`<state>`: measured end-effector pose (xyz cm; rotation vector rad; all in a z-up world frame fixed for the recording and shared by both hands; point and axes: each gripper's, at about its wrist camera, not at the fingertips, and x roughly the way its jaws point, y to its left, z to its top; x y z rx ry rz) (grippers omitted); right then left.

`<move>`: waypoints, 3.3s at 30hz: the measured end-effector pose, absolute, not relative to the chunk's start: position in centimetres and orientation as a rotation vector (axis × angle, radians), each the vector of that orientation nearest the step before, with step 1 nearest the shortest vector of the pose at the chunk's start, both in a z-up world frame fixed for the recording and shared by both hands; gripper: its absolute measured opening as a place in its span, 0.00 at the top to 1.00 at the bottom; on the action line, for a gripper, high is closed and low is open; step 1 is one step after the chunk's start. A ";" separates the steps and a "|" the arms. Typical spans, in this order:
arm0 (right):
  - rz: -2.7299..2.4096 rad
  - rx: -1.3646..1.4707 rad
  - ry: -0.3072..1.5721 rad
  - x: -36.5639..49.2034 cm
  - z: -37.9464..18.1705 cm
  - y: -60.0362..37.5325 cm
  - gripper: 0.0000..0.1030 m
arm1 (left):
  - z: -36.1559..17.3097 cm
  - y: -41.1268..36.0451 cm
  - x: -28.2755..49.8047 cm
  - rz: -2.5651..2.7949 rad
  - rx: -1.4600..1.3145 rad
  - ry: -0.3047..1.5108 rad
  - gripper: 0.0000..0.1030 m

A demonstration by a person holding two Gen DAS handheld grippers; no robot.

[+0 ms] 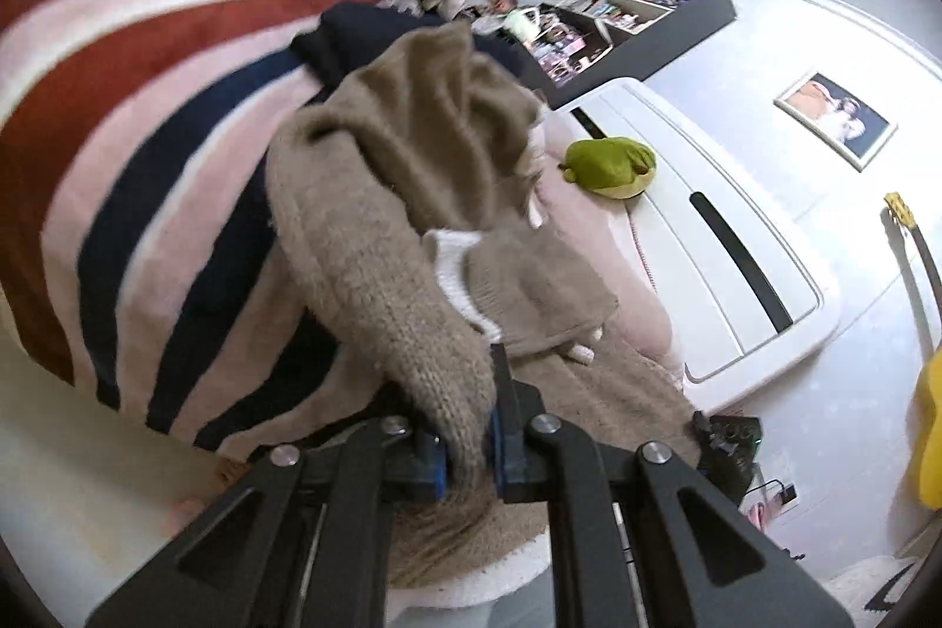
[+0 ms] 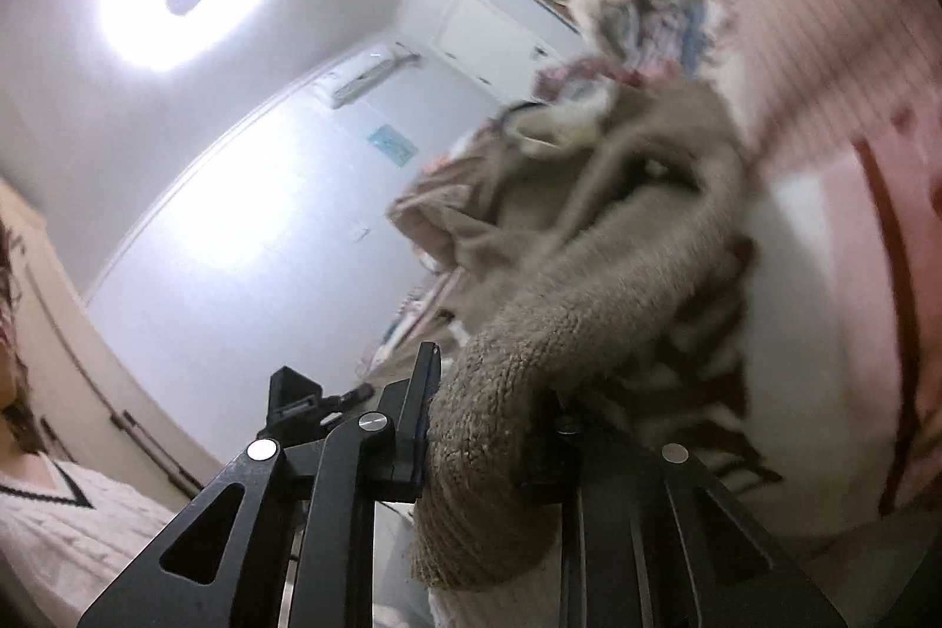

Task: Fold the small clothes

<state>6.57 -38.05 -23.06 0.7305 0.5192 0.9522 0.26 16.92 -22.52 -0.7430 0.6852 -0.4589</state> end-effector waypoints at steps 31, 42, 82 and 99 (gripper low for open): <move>0.486 0.349 0.889 31.3 -18.4 -33.8 0.84 | -21.6 17.3 26.9 -0.230 -0.524 0.858 0.89; 0.440 0.220 0.927 27.4 -17.3 -35.8 0.34 | -17.5 18.8 21.1 -0.342 -0.432 0.770 0.32; 0.444 0.035 0.812 26.0 -17.0 -32.9 0.60 | -19.8 16.2 22.0 -0.293 -0.216 0.842 0.22; 0.409 0.286 0.891 24.6 -19.5 -38.2 0.32 | -23.9 19.1 18.4 -0.251 -0.360 0.890 0.22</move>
